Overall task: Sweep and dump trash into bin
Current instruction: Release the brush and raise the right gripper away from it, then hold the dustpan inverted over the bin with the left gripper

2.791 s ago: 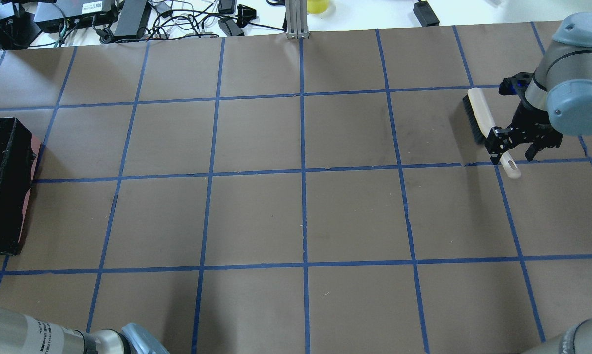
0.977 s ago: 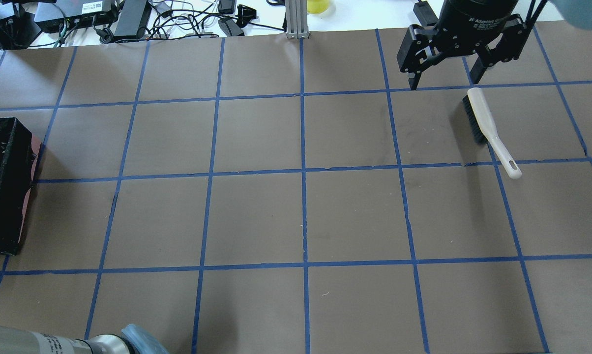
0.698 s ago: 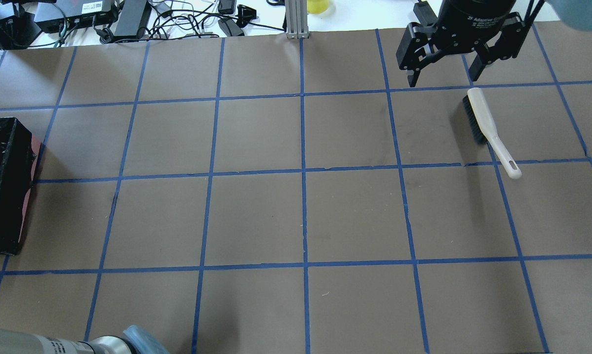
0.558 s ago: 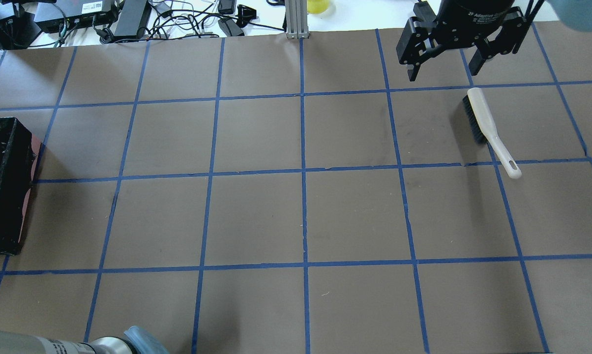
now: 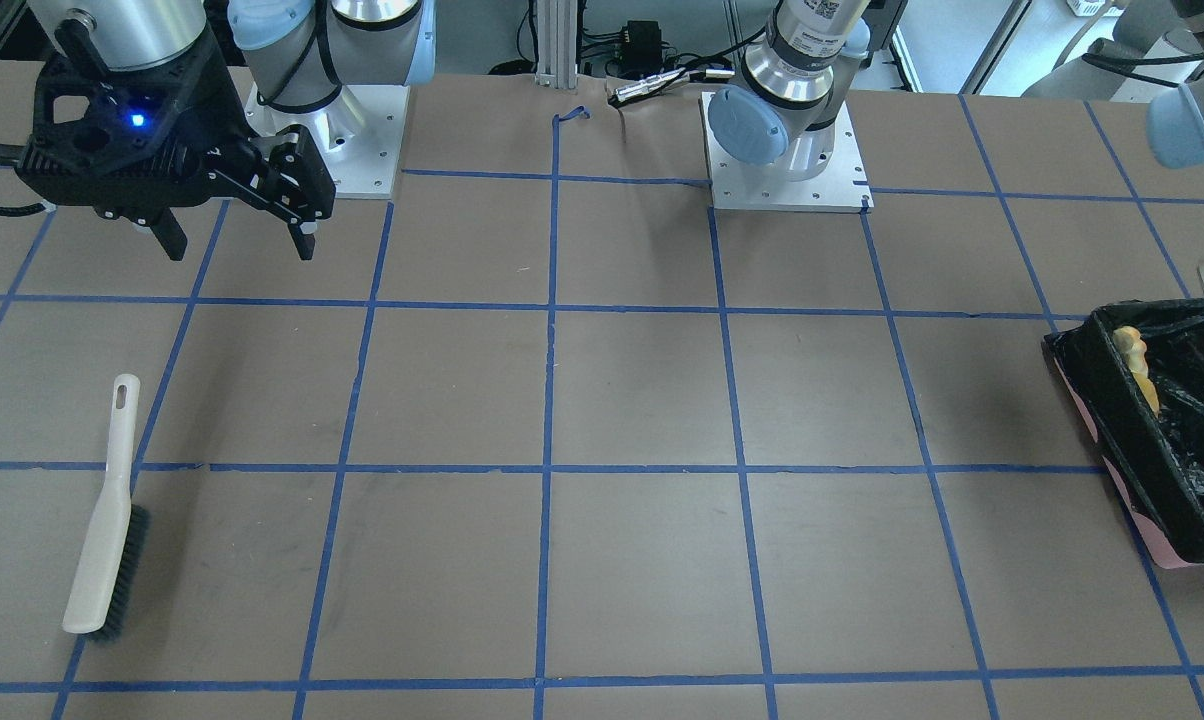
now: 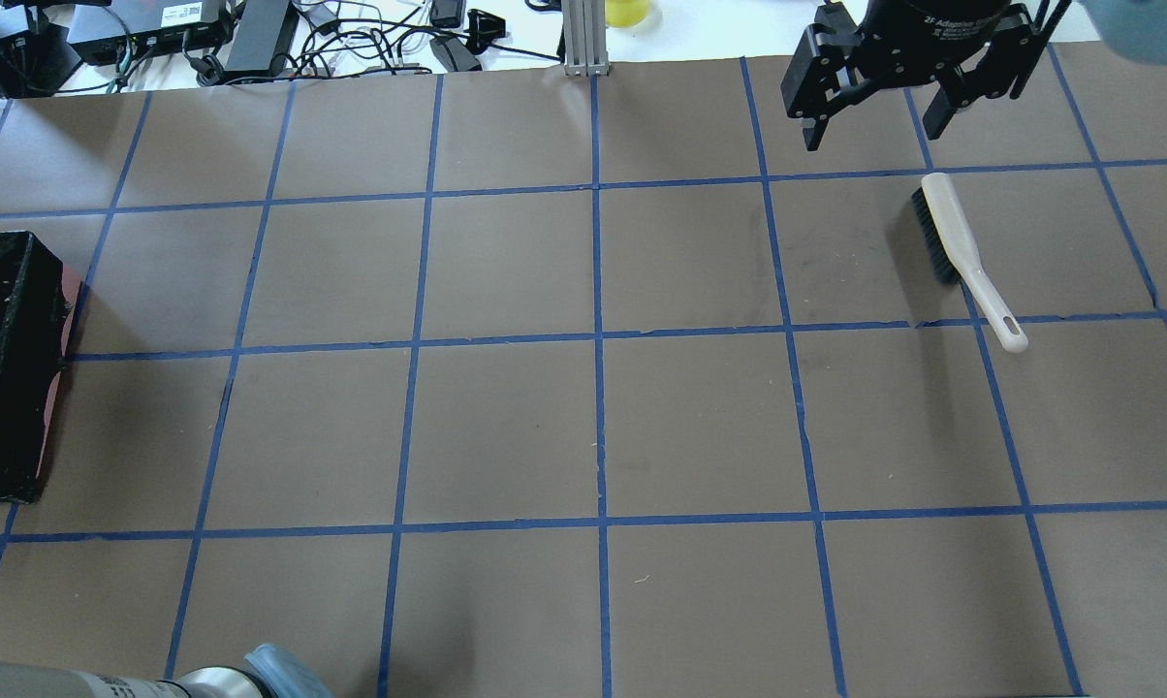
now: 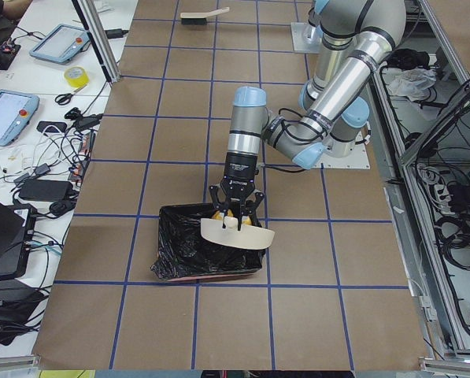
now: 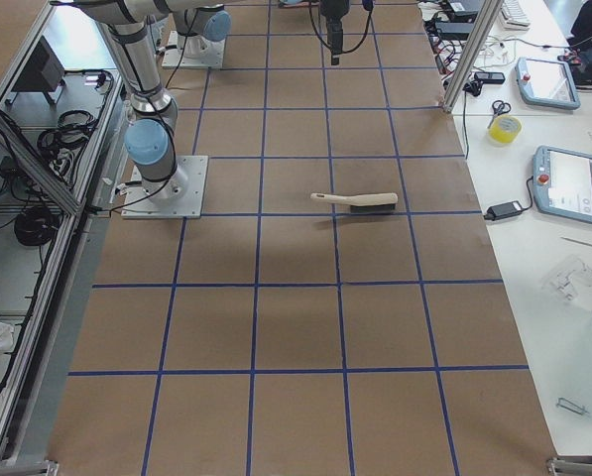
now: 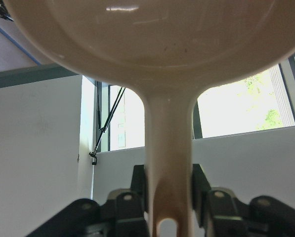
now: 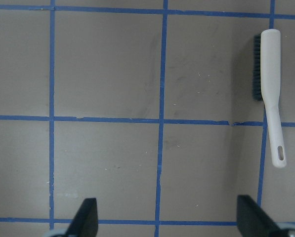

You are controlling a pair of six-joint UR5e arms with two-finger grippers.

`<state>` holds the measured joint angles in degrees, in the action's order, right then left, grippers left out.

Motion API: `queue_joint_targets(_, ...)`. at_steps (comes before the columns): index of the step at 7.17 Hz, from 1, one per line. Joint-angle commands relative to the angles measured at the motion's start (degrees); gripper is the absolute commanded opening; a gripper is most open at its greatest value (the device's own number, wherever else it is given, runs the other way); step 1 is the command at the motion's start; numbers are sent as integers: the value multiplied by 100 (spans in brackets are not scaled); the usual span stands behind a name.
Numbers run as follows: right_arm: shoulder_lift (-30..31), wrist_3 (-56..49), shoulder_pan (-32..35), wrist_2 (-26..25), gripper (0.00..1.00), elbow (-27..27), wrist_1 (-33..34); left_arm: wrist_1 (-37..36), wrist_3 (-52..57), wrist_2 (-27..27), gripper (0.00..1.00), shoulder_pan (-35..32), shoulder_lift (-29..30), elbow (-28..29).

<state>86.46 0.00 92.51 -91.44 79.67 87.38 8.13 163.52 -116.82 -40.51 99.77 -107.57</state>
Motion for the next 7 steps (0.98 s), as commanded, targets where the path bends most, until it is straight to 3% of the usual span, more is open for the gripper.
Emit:
queue_joint_targets(1,-41,-18,-49,-32,100,336,25,-747,30,18,0,0,-2,-193)
queue_joint_targets(3,2,-8,-92,-23,100,567,112,-1004,-22,-34,0,-9,7,-343)
queue_joint_targets(5,11,-654,-451,99,99,567,271,-1916,4,-25,0,-9,-10,-894)
queue_joint_targets(7,72,-589,-453,30,100,558,245,-1920,-4,-43,0,-44,-28,-941)
